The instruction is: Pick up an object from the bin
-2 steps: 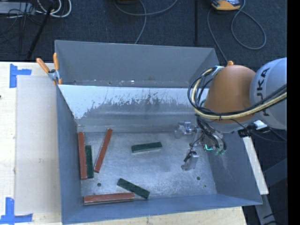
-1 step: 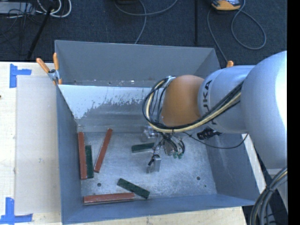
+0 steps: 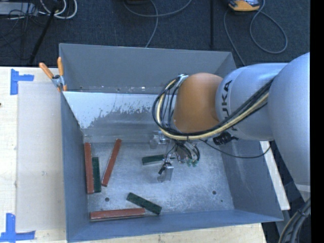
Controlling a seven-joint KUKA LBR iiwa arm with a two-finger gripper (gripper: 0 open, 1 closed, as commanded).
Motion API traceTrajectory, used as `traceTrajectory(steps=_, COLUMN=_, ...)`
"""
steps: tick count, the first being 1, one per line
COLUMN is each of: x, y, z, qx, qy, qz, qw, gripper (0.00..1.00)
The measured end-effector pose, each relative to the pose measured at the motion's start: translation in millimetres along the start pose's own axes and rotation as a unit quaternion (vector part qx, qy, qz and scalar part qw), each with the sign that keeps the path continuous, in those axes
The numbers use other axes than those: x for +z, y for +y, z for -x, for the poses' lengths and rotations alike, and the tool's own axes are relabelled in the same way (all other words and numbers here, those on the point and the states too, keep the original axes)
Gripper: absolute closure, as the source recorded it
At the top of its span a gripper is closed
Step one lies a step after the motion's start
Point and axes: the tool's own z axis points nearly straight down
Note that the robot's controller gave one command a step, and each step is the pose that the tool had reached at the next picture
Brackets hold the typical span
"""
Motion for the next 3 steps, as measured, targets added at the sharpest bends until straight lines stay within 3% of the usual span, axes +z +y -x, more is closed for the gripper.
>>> traceTrajectory(steps=1, x=2, y=-2, z=8.4, qx=0.014, qy=0.0009, qz=-0.001, qw=0.9999, gripper=0.00)
traceTrajectory(steps=2, x=34, y=-12, z=16.8, qx=0.025, qy=0.0029, qz=-0.001, qw=0.9997, gripper=0.00)
traceTrajectory(steps=3, x=34, y=-11, z=17.1, qx=0.024, qy=0.0019, qz=-0.001, qw=0.9997, gripper=0.00)
